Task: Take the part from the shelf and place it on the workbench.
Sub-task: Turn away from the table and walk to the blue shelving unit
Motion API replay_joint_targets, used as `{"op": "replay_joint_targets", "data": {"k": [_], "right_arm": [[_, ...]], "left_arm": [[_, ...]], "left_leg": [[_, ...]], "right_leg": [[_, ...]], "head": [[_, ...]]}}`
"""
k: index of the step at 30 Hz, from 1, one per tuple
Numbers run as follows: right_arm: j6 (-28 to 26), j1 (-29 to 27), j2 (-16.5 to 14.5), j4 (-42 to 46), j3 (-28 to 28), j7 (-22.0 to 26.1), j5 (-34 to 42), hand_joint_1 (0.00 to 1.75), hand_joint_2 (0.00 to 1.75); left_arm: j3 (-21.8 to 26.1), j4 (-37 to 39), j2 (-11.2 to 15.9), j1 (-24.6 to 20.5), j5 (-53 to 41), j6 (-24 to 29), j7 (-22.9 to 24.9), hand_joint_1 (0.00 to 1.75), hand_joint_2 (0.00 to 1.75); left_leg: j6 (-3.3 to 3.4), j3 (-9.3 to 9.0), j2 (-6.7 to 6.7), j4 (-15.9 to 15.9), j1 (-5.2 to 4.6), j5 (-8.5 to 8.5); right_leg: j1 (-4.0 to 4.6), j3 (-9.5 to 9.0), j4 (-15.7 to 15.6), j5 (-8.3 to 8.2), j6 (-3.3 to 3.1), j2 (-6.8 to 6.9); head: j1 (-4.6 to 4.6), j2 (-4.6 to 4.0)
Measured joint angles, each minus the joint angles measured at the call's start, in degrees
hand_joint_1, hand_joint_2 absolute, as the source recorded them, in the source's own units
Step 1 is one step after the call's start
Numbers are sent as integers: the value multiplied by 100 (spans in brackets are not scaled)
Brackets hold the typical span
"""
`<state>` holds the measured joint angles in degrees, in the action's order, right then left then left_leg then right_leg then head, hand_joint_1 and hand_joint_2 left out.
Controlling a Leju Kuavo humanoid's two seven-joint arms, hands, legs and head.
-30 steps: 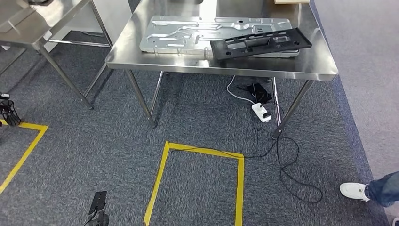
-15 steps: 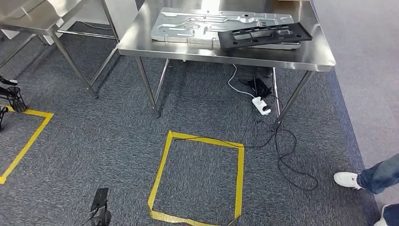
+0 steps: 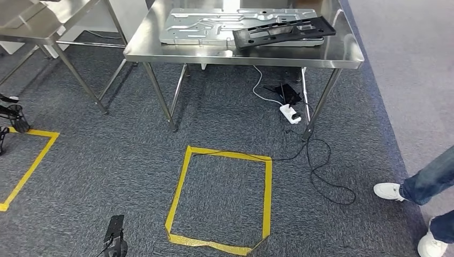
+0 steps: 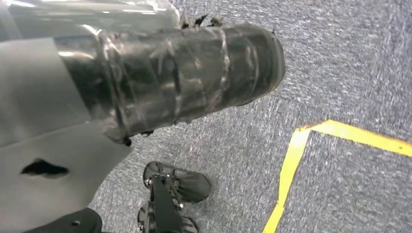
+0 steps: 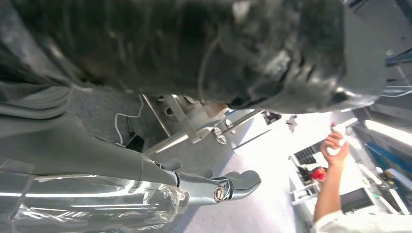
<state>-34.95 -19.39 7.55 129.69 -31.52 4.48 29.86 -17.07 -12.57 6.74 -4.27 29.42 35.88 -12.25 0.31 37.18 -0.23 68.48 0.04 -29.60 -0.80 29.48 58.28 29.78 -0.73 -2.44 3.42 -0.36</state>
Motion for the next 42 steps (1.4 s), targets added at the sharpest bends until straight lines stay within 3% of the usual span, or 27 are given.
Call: {"op": "replay_joint_targets", "data": {"k": [2,4,6,8,10,12,13,14,16,18,21,23,25,27,28,29,30,32,34,36,37,39,40,42], "right_arm": [[58,1,-2,-6,0,37,35,0,0],[124,-5,-8,-16,0,51,62,0,0],[163,-26,-11,-24,-1,56,76,0,0],[192,-33,-11,-30,-2,66,84,0,0],[232,-34,-12,-40,-2,93,100,0,0],[257,-44,-14,-57,-2,124,116,0,0],[262,-49,-15,-66,-2,133,120,0,0],[265,-49,-16,-70,-2,139,121,0,0],[268,-48,-17,-75,-2,144,122,0,0],[272,-51,-21,-76,-2,151,122,0,0],[280,-63,-34,-74,-2,157,118,0,0],[281,-67,-42,-72,-2,160,114,0,0],[281,-64,-46,-72,-2,163,109,0,0],[280,-64,-51,-72,-2,165,104,0,0],[280,-64,-53,-72,-2,166,101,0,0],[281,-65,-55,-72,-2,166,99,0,0],[281,-65,-55,-72,-2,166,97,0,0],[284,-62,-56,-72,-2,168,96,0,0],[290,-57,-61,-72,-2,176,97,0,0],[296,-64,-67,-70,-3,196,100,0,0],[297,-73,-70,-69,-3,209,101,0,0],[302,-69,-73,-69,-4,226,102,0,0],[304,-64,-76,-71,-4,229,102,0,0],[308,-59,-80,-77,-4,229,104,0,0]], "left_arm": [[-1,0,14,6,-1,-10,-12,0,0],[-2,0,27,17,1,-17,-23,0,0],[-3,-1,32,7,2,-21,-30,0,0],[-15,-2,36,-14,1,-27,-43,0,0],[-40,-2,34,-6,1,-34,-52,0,0],[-74,-2,32,9,2,-36,-51,0,0],[-91,-2,28,11,5,-36,-51,0,0],[-107,-2,24,10,9,-36,-51,0,0],[-124,-2,13,7,20,-36,-51,0,0],[-131,-2,9,5,35,-37,-50,0,0],[-134,-2,10,-3,51,-37,-48,0,0],[-137,-2,5,-15,55,-36,-47,0,0],[-141,-2,0,-10,61,-36,-46,0,0],[-144,-2,-2,9,73,-36,-45,0,0],[-148,-2,-4,16,82,-36,-45,0,0],[-152,-2,-5,18,90,-36,-46,0,0],[-157,-2,-6,17,96,-36,-48,0,0],[-165,-2,0,15,101,-35,-50,0,0],[-171,-2,5,16,105,-32,-54,0,0],[-177,-2,3,12,109,-29,-56,0,0],[-178,-2,3,4,109,-27,-56,0,0],[-182,-2,-2,-10,108,-28,-60,0,0],[-184,-2,-2,-7,107,-28,-61,0,0],[-191,-2,-4,15,109,-30,-61,0,0]], "left_leg": [[114,-428,-195,-699,-15,197],[169,-578,-290,-965,-34,193],[185,-616,-196,-1103,-35,221],[217,-684,-72,-1286,-7,264],[243,-704,52,-1355,0,283],[250,-682,179,-1324,0,267],[244,-673,239,-1299,2,251],[233,-667,295,-1266,7,229],[174,-655,395,-1165,10,159],[96,-631,476,-1042,-13,83],[22,-620,563,-991,-24,44],[-42,-553,416,-818,3,-110],[-91,-298,186,-218,16,-467],[-95,14,100,472,16,-730],[-81,75,88,597,16,-713],[-55,29,76,492,15,-583],[-15,-113,38,184,11,-374],[86,-455,-208,-568,5,-36],[144,-626,-385,-948,-11,36],[162,-657,-299,-1042,-17,55],[176,-674,-228,-1100,-7,94],[223,-707,-82,-1229,26,176],[241,-708,-7,-1251,23,196],[259,-677,145,-1245,17,205]], "right_leg": [[5,-2,0,-21,29,-80],[-31,32,-14,-59,90,-170],[-54,62,-36,-82,155,-227],[-37,181,146,42,198,-69],[-32,502,752,352,225,132],[-46,828,1356,538,263,179],[-57,875,1422,483,285,192],[-70,817,1277,331,305,217],[-79,498,597,-25,329,377],[-64,322,161,-159,276,491],[-50,361,161,-161,155,373],[-69,365,155,-192,94,285],[-75,384,153,-222,47,199],[-63,416,157,-243,22,85],[-54,424,159,-251,17,22],[-46,424,159,-257,18,-46],[-38,419,159,-262,22,-115],[-33,424,159,-279,45,-243],[-59,474,155,-319,108,-367],[-83,522,125,-373,197,-489],[-78,547,136,-368,229,-447],[-41,688,409,-171,261,-172],[-36,823,706,11,268,5],[-43,1102,1356,326,303,159]], "head": [[-13,0],[-11,0],[4,-1],[-8,-1],[-26,-1],[-30,-2],[-30,-2],[-29,-1],[-32,-1],[-32,-2],[-32,-2],[-29,-2],[-23,-2],[-22,-1],[-22,-1],[-22,-1],[-22,-1],[-32,-2],[-27,-2],[-10,-2],[-11,-2],[-37,-2],[-49,-2],[-63,-2]]}}
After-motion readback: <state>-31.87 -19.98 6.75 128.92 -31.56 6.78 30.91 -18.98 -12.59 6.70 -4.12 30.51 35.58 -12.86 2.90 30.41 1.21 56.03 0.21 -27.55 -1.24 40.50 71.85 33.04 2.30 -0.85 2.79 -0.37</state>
